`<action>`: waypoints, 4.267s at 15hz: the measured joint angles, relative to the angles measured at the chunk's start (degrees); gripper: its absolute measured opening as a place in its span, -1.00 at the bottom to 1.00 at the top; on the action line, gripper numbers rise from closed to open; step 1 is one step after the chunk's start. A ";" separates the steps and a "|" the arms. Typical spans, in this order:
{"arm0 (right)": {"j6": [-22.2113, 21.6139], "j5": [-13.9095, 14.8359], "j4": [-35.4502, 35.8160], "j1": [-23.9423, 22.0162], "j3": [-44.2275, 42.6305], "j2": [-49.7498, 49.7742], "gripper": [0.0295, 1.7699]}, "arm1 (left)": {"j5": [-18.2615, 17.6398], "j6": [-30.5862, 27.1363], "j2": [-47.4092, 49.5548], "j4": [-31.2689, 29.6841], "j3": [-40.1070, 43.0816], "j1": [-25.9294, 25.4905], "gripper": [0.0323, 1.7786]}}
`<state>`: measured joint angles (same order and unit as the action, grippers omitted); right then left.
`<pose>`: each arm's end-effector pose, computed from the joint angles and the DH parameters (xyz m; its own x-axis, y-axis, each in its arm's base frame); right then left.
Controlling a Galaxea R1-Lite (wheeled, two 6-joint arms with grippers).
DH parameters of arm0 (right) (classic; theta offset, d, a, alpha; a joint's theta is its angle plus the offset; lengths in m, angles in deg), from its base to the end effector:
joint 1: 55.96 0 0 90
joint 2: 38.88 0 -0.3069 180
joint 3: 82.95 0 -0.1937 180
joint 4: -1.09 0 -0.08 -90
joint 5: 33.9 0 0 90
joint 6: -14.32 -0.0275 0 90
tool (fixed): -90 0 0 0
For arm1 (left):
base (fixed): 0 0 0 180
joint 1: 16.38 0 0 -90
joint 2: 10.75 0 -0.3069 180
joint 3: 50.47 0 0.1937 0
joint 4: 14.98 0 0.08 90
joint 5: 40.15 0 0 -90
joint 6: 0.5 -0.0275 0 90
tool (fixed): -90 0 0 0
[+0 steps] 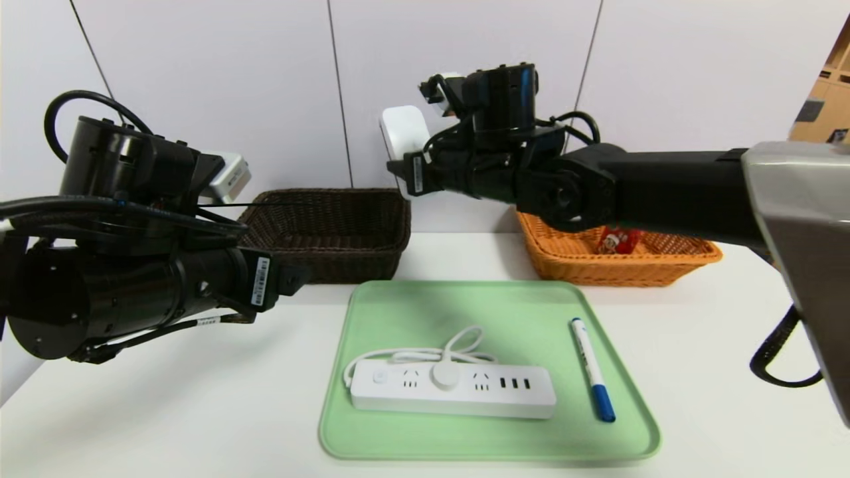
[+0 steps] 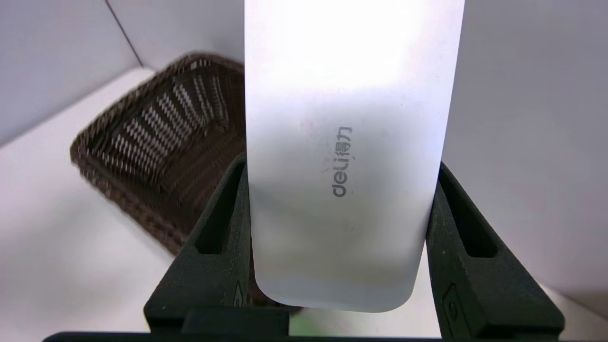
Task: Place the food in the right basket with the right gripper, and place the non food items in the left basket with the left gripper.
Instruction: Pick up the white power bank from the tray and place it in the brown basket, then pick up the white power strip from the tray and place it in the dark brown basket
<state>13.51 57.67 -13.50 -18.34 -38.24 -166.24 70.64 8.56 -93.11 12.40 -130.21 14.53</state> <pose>0.3845 0.2954 0.2582 0.8032 0.5844 -0.1159 -0.5873 0.8093 0.0109 0.2146 -0.1171 0.2425 0.8770 -0.1114 -0.4674 0.1463 0.9885 0.0389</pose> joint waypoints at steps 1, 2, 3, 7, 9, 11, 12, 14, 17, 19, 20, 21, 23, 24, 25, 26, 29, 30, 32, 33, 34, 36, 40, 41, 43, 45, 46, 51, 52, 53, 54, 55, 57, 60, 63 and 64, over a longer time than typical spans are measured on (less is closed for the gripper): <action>-0.02 0.57 3.96 0.63 0.02 -1.38 0.11 | 0.05 0.09 -0.07 0.05 0.06 0.06 0.90; -0.22 0.74 6.41 1.27 0.02 -2.38 0.11 | 0.16 0.17 -0.11 0.02 0.06 0.12 0.90; -0.66 0.73 7.98 1.84 0.02 -3.19 0.11 | 0.22 0.17 -0.16 -0.04 0.06 0.15 0.90; -1.55 0.95 20.07 2.89 -0.02 -7.25 0.11 | 0.73 1.16 -0.18 -0.15 0.04 0.89 0.90; -1.94 1.17 22.26 3.64 -0.02 -8.61 0.11 | 1.82 1.27 -0.27 -0.15 0.04 1.72 0.90; -1.96 1.49 21.44 3.94 0.00 -9.22 0.11 | 2.96 1.30 -0.46 -0.15 -0.02 2.76 0.90; -2.02 1.51 20.64 3.97 0.00 -9.46 0.11 | 3.22 1.30 -0.60 -0.15 -0.11 3.06 0.90; -2.02 1.56 20.03 4.28 0.05 -10.12 0.11 | 3.50 1.33 -0.79 -0.17 -0.33 3.28 0.90; -2.02 1.71 19.43 4.41 0.05 -11.34 0.11 | 3.96 1.33 -0.96 -0.17 -0.30 3.43 0.90; -2.07 1.93 19.59 4.30 0.05 -12.48 0.11 | 4.07 1.30 -1.07 -0.15 -0.22 3.56 0.90; -2.05 1.93 19.59 4.39 0.05 -12.93 0.11 | 4.27 1.30 -1.13 -0.15 -0.22 3.69 0.90; -2.05 1.87 19.70 4.49 0.02 -13.40 0.11 | 4.46 1.30 -1.23 -0.15 -0.22 3.75 0.90; -2.01 1.84 20.07 4.49 0.02 -14.25 0.11 | 4.55 1.33 -1.38 -0.15 -0.33 3.75 0.90; -1.99 1.73 20.09 4.46 0.02 -14.51 0.11 | 4.55 1.33 -1.45 -0.15 -0.35 3.80 0.90; -1.99 1.60 20.11 4.41 0.02 -14.70 0.11 | 4.53 1.33 -1.54 -0.15 -0.44 3.80 0.90; -1.99 1.51 20.14 4.41 0.02 -14.86 0.11 | 4.53 1.30 -1.62 -0.15 -0.46 3.80 0.90; -1.96 1.80 20.18 4.49 0.02 -15.41 0.12 | 4.53 1.30 -1.76 -0.15 -0.49 3.80 0.90; -1.88 1.89 20.42 4.46 0.02 -15.58 0.23 | 4.55 1.30 -1.77 -0.15 -0.50 3.82 0.90; -1.68 1.93 20.77 4.41 0.02 -15.91 0.39 | 4.62 1.33 -1.79 -0.15 -0.50 3.91 0.90; -1.68 1.71 21.03 4.46 0.02 -16.02 0.46 | 4.60 1.30 -1.79 -0.15 -0.50 3.97 0.90; -1.72 1.60 21.09 4.49 0.02 -16.08 0.51 | 4.62 1.30 -1.79 -0.15 -0.50 3.97 0.90; -1.72 1.58 21.09 4.46 0.02 -16.19 0.61 | 4.73 1.30 -1.79 -0.15 -0.61 3.97 0.90; -1.08 2.36 21.08 3.85 0.02 -14.38 0.73 | 4.90 1.60 -1.73 -0.26 -0.68 3.97 0.90; -0.26 3.44 20.94 3.39 0.02 -13.18 0.76 | 4.95 1.60 -1.66 -0.30 -0.66 4.00 0.90; 2.16 7.59 20.61 2.71 0.02 -10.95 0.80 | 6.45 1.57 -1.46 -0.39 -0.60 3.97 0.90; 6.46 11.02 21.55 1.77 0.02 -9.20 0.83 | 11.70 0.69 -1.54 -1.05 -0.63 3.97 0.90; 8.06 11.46 22.21 1.21 0.02 -8.50 0.84 | 13.39 -0.24 -1.65 -2.57 -0.60 4.02 0.90; 8.84 10.98 15.59 -0.48 0.83 -1.16 0.88 | 11.98 -7.49 -0.72 -10.52 1.24 4.36 0.90; 8.83 11.00 12.68 -0.83 1.07 0.83 0.89 | 10.22 -8.13 -0.09 -10.44 0.94 4.66 0.90; 8.75 11.15 8.90 -1.29 1.30 3.02 0.89 | 8.05 -8.68 0.78 -9.56 0.78 5.28 0.90; 8.39 11.26 3.66 -1.79 1.51 5.45 0.90 | 6.47 -8.85 1.61 -7.91 0.63 6.10 0.90; 7.78 11.35 -1.91 -2.43 1.57 7.63 0.90 | 4.73 -8.95 2.45 -5.89 0.55 6.75 0.90; 5.69 11.37 -14.54 -3.86 1.44 11.72 0.91 | -1.27 -8.98 3.97 -2.93 0.30 7.58 0.90; -2.23 11.46 -32.57 -7.08 1.05 17.12 0.91 | -14.40 -8.81 5.60 0.52 0.72 7.91 0.90; -9.16 11.48 -39.08 -8.98 1.66 21.92 0.91 | -27.86 -8.73 6.16 0.27 2.82 7.75 0.90; -9.65 11.43 -41.23 -9.65 2.26 23.67 0.91 | -32.09 -8.92 6.05 -0.91 3.39 7.72 0.90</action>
<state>3.85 69.11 -54.72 -27.99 -35.98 -142.57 38.55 -0.36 -87.06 11.48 -126.83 22.25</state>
